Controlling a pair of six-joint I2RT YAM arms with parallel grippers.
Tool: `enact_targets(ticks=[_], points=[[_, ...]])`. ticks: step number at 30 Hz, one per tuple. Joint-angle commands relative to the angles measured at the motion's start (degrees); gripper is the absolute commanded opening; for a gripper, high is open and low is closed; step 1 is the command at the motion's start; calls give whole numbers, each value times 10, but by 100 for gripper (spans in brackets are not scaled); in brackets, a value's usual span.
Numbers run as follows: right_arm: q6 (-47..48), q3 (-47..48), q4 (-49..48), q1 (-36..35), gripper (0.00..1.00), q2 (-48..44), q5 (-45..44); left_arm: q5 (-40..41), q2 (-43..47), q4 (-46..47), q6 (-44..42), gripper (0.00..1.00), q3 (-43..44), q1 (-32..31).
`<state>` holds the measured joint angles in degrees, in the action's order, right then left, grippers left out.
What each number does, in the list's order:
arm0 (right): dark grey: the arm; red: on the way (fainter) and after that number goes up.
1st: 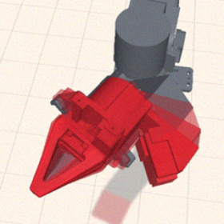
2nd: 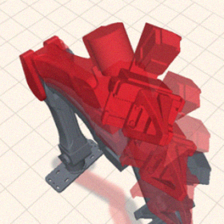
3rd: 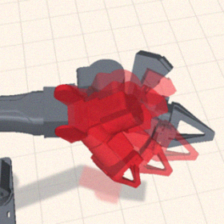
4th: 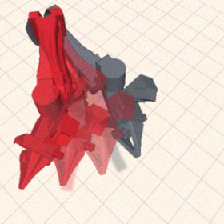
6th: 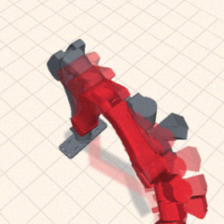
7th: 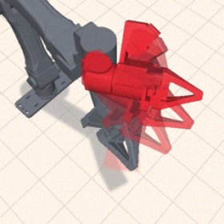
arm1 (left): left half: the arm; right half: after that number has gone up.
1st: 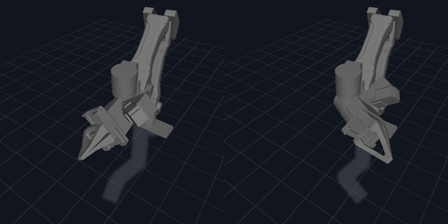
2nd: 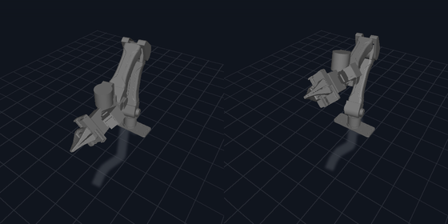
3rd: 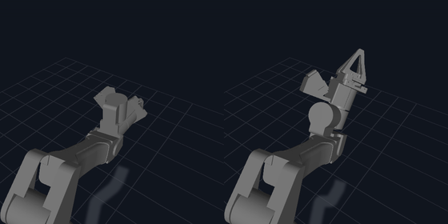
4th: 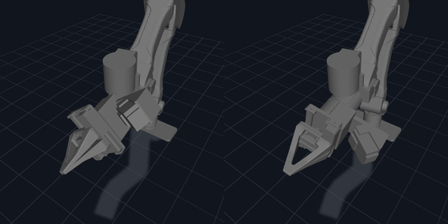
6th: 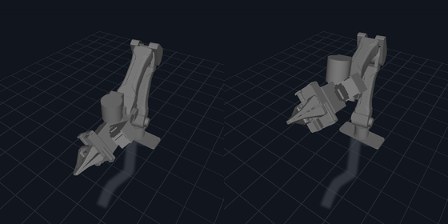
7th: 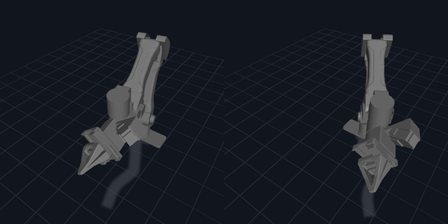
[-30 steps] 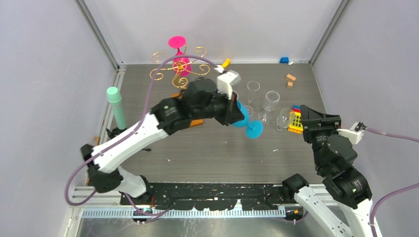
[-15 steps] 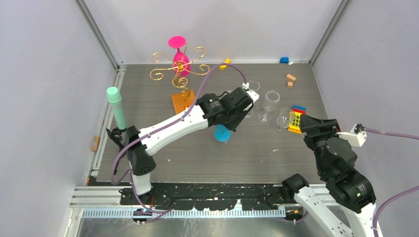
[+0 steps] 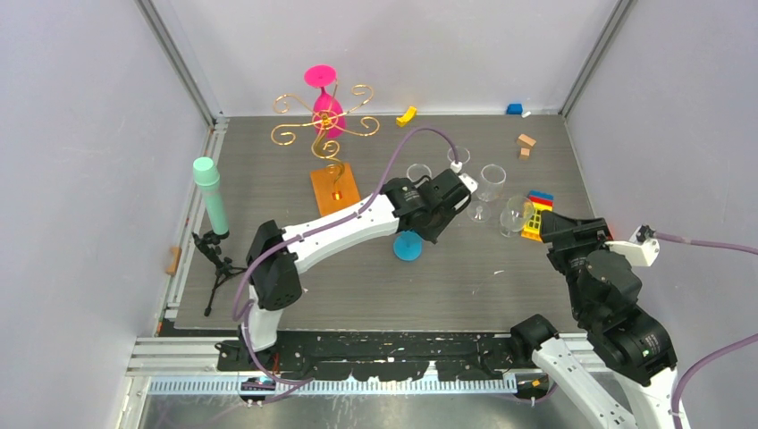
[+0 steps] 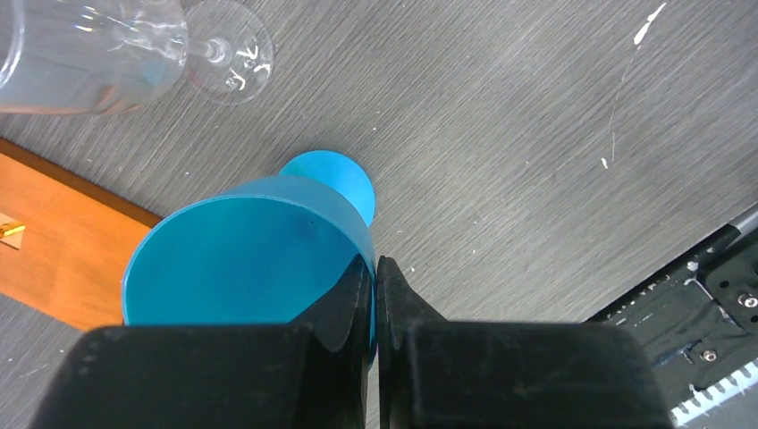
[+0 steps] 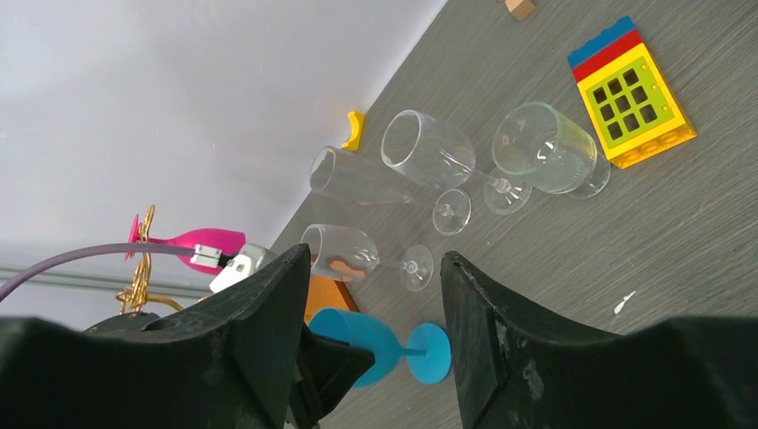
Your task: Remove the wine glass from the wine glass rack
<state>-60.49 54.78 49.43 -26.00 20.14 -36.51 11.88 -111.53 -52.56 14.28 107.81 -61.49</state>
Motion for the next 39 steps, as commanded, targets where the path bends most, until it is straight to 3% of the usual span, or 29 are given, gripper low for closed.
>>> enact_targets(ticks=[1,3,7,15,19,25,33,39], points=[[-3,-4,-1,1,61,-9,-13,7,-6,34,-4,0,14,10],[-2,-4,-1,1,61,-10,-12,7,-5,37,-4,9,14,12],[-3,-5,-1,1,61,-7,-12,15,17,50,-4,38,11,11],[-7,-5,-2,1,60,-3,-6,33,115,79,-26,70,17,17],[-8,-8,-8,1,61,-1,-2,22,176,139,-83,98,12,30],[-20,-19,-25,1,61,5,20,10,197,183,-89,100,66,111],[-20,-22,-34,1,60,21,30,-95,167,221,89,99,121,314],[-19,-24,-37,1,60,28,31,-97,138,252,221,84,125,419]])
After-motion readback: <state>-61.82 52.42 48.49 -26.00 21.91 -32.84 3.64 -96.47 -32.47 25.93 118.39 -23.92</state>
